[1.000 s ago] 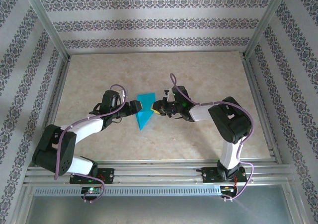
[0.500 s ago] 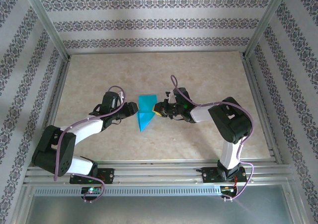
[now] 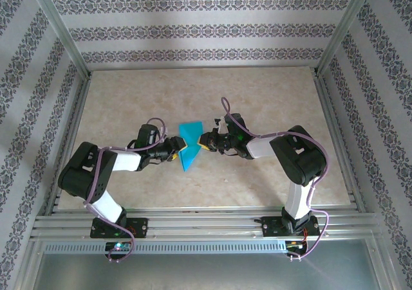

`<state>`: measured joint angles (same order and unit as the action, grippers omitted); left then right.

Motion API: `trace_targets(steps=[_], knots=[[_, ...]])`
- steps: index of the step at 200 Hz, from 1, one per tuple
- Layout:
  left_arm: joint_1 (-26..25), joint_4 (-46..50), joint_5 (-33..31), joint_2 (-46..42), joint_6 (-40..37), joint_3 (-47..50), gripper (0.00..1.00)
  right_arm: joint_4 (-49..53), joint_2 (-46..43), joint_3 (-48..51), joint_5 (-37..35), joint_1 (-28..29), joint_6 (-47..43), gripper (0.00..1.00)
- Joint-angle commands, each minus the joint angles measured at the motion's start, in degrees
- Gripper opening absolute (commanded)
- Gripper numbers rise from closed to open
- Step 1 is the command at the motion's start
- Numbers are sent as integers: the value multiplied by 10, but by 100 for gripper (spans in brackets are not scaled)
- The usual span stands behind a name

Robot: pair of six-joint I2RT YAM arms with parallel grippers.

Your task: Fold a paper plane with a square sheet of paper (pick it up from the middle)

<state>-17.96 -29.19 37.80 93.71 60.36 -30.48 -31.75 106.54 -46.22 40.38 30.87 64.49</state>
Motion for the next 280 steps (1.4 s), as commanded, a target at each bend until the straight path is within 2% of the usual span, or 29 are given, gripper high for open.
trace_targets(steps=[1, 56, 118, 163, 205, 280], knots=[[-5, -67, 17, 7, 23, -2, 49, -5, -14, 1, 0, -3, -10, 10], [-20, -53, 25, 29, -2, -28, 46, -3, -5, -2, 4, 0, -8, 10], [-25, -61, 33, 64, -12, -41, 37, 2, 7, -3, 2, 2, -3, 14], [-26, -57, 35, 74, -20, -47, 32, 2, 20, -16, 16, 6, -3, 28], [-26, -70, 35, 83, -13, -44, 30, 0, 36, -12, 29, 14, -22, 34], [-25, -79, 36, 92, -9, -44, 26, 8, 48, 0, 16, 26, -57, 33]])
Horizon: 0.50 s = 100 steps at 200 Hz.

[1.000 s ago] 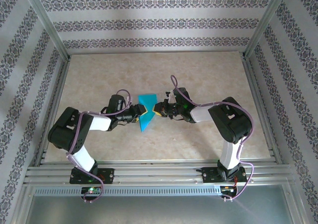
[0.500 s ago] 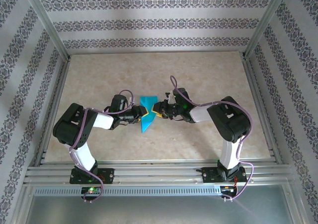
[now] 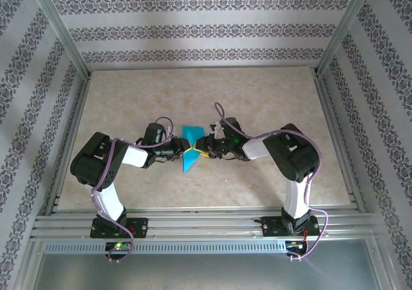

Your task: Fold a paper plane with a square sheet of paper (pick it up from the middle)

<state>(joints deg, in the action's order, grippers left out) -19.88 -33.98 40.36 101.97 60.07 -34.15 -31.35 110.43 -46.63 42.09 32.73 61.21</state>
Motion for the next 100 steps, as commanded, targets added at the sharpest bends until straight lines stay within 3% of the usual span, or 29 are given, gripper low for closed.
trace_targets(steps=[1, 56, 100], knots=[[-6, -30, 10, 10, -6, -7, 26, 4, 9, 4, -2, 7, -24, 32], [-5, -37, 7, 11, -4, -4, 27, 6, 10, -3, -39, 15, -16, 13], [1, -32, -3, -12, -5, 10, 36, 37, 9, -9, -69, 23, -10, 10]])
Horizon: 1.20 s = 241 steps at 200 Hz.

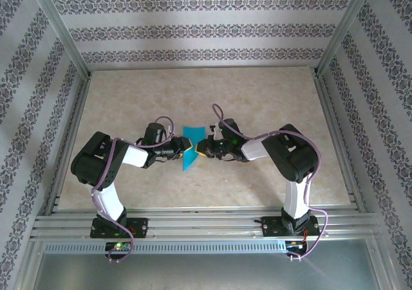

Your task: Fold a paper plane with a square sheet of paper (pick it up from the middle)

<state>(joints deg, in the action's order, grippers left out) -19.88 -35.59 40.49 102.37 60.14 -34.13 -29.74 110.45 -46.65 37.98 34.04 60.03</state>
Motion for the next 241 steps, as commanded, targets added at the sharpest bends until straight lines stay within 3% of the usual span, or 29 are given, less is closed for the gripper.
trace_targets(steps=[1, 53, 102, 151, 200, 241], knots=[[1, -15, -5, -16, -7, 10, 36, 21, 9, -9, -28, 10, 2, 10], [22, 142, -68, -115, -83, 22, 47, 29, 18, -19, -40, 15, 13, 10], [12, 297, -122, -213, -152, -10, 43, 34, 11, -21, -48, 16, 26, 12], [-61, 290, -158, -179, -140, -42, 29, 35, -7, -13, -72, 20, 59, 13], [-80, 265, -144, -142, -138, -48, 25, 43, -6, -25, -69, 22, 68, 16], [-80, 295, -176, -127, -156, -52, 24, 45, -6, -26, -64, 22, 71, 17]])
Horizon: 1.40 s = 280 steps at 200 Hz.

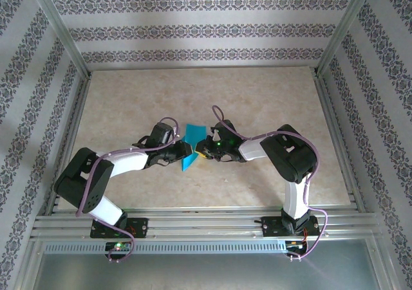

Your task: Fold a paper plane with a square sheet of paper (pick it up from the middle)

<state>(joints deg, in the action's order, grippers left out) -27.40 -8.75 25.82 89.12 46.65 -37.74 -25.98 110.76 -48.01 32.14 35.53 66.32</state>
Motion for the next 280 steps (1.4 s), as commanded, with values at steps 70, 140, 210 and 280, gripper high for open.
trace_targets(steps=[70, 140, 210, 280], knots=[[-5, 43, -71, 13, -23, -9, 21, 4, -14, -16, 9, 2, -3, 23], [-5, 46, -96, 12, -14, -11, 20, 6, -13, -37, 18, -7, -27, 28], [-4, 61, -111, 26, -12, -19, 19, 29, 12, -62, 13, -16, -36, 28], [2, 81, -123, 34, -13, -22, 17, 66, 38, -94, 19, -22, -57, 28]])
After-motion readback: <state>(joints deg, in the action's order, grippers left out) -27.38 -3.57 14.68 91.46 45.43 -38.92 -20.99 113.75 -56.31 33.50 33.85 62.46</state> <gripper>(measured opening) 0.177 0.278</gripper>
